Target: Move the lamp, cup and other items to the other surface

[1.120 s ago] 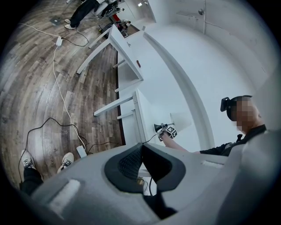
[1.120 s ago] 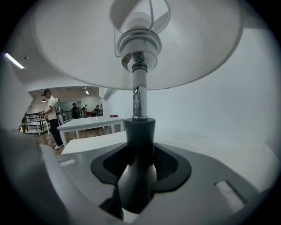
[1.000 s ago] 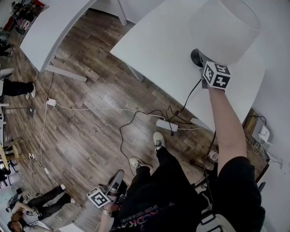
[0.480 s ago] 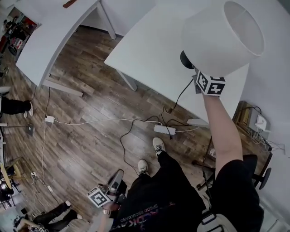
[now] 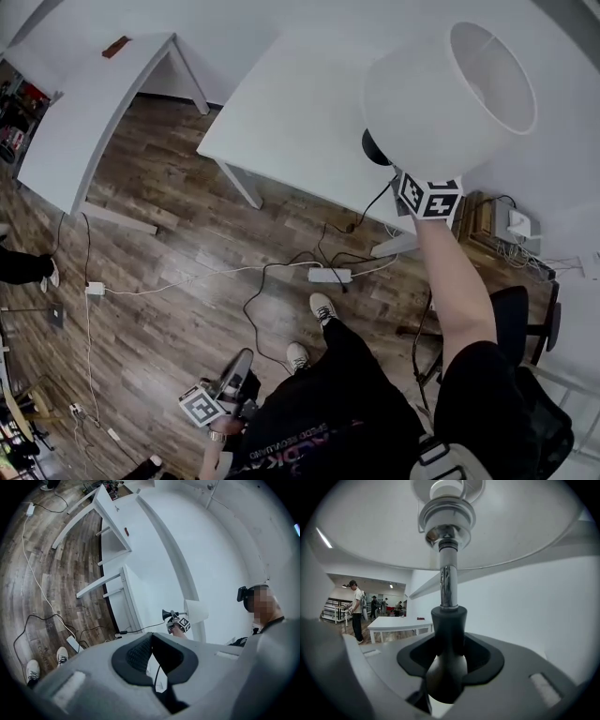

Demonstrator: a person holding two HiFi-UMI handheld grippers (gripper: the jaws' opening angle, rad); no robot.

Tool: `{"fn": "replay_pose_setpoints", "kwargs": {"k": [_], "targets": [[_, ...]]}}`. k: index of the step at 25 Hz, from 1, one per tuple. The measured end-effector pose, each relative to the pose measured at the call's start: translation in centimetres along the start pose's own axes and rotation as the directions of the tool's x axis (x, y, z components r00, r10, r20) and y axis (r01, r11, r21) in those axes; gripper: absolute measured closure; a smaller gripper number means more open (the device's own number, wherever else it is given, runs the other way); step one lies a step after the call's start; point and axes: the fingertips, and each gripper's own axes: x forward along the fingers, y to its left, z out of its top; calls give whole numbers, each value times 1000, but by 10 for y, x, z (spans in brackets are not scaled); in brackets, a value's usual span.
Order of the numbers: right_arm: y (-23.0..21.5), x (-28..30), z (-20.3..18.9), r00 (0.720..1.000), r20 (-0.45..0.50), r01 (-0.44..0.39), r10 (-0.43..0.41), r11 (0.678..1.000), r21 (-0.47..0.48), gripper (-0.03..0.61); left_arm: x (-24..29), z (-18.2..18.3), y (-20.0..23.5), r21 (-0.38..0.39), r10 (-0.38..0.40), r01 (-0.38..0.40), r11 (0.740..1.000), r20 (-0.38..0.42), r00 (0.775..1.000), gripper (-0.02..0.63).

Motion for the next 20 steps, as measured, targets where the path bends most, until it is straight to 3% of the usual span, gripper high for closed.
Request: {"fn": "replay_pose_setpoints", "kwargs": {"k": [7,10,17,20], "targets": [[-18,-78,16,995,17,93,-93,995,29,416,1,-6,-10,31,-81,84,996,-91,993,617],[-28,-111,21,990,17,142,-143,989,31,416,2,-8,-17,10,-127,130,992,-121,984,617],[-51,-193,26,965,31,258,-259,966,34,416,-2,-16,-28,52,-174,188,981,-204,964,617],[-57,-231,25,951,36,307,-309,951,40,416,-4,-23,-35,23,-207,218,976,-232,951,617]]}}
